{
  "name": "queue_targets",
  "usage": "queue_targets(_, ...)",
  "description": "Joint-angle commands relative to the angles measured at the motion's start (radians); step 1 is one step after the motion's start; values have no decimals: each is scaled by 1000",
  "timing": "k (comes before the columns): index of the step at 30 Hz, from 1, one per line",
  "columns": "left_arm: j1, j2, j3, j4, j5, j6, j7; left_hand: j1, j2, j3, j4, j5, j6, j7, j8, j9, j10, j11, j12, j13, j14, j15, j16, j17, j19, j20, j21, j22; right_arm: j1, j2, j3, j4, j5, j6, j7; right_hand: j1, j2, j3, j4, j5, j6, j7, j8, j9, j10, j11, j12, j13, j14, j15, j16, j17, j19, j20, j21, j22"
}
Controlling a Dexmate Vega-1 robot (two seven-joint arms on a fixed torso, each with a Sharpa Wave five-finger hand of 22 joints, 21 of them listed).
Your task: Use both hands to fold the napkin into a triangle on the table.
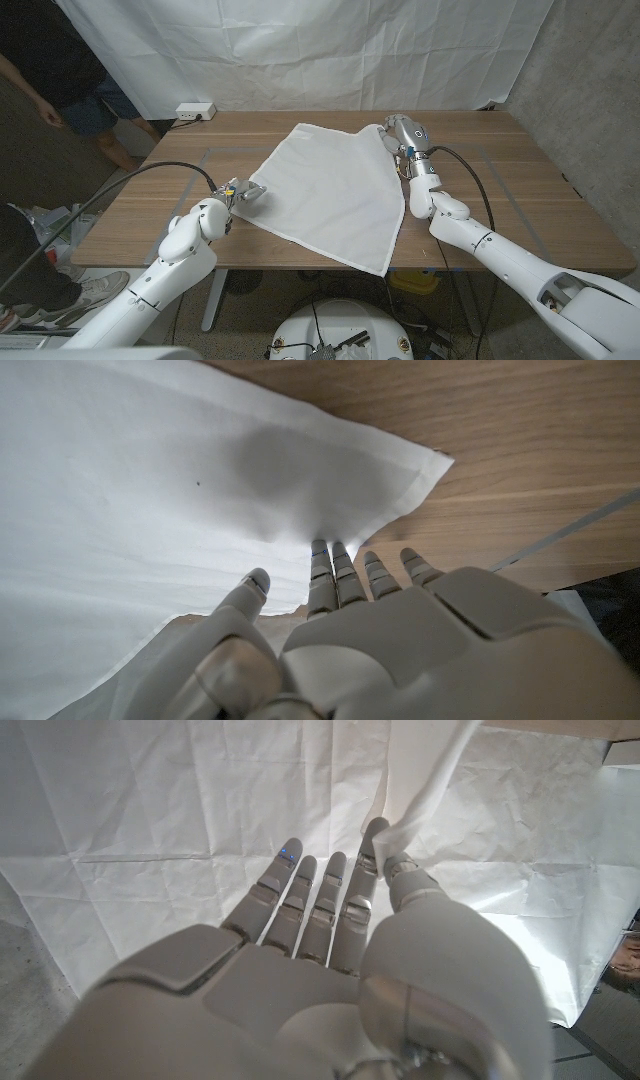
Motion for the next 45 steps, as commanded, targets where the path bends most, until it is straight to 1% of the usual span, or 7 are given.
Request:
queue_targets(1,3,-1,-4,5,-10,-2,8,-4,12,10,-1,5,8,5,7,4,0,1,3,2,-9,-2,-5,0,-6,3,0,2,16,19,-21,-22,-26,11,7,11,-1,0,6,-4,10,5,6,-2,8,1,-2,3,11,-91,-3,3,11,-2,10,3)
queue_targets(5,2,-2,-4,9,-13,-5,11,-4,12,11,-1,5,7,4,6,4,0,2,3,2,-9,-2,-5,0,-6,2,0,2,20,23,-29,-30,-34,21,8,13,-1,0,6,-5,10,3,6,-3,9,1,-2,3,10,-91,-4,3,12,-2,10,3)
queue_targets(6,1,-3,-4,10,-13,-6,12,-4,12,12,0,5,6,4,6,4,0,2,3,2,-10,-2,-5,0,-5,3,0,3,21,22,-31,-33,-35,26,9,15,-1,0,5,-5,11,4,6,-4,10,-6,-3,3,11,-93,-4,3,12,-2,11,3)
queue_targets(8,1,-3,-4,10,-14,-7,13,-4,12,12,0,5,6,4,6,4,1,1,3,2,-9,-2,-5,0,-6,2,0,3,20,25,-35,-40,-40,28,8,15,-2,0,6,-5,11,4,6,-5,11,0,-3,3,11,-92,-5,2,13,-1,11,3)
queue_targets(11,2,-4,-5,11,-16,-7,15,-5,11,13,0,5,6,4,6,4,1,1,3,2,-10,-3,-5,0,-5,2,0,3,20,26,-41,-51,-45,37,8,15,-2,-1,7,-6,11,4,6,-6,12,-5,-5,3,11,-93,-6,2,14,-1,11,3)
queue_targets(32,19,2,-19,9,-31,-19,33,-7,10,17,0,5,6,3,6,4,1,0,3,2,-10,-4,-5,0,-6,2,-1,3,26,43,-93,-104,-94,74,28,21,-2,-3,10,-8,14,5,8,-12,20,-9,-8,3,13,-96,-10,3,16,-2,10,3)
queue_targets(45,22,3,-24,17,-46,-37,44,-8,9,20,1,5,6,5,7,4,0,2,3,2,-11,-2,-5,0,-6,4,-1,3,27,50,-114,-132,-121,80,40,24,-4,-4,11,-9,17,6,8,-15,21,-16,-13,3,14,-98,-13,2,18,-2,9,3)
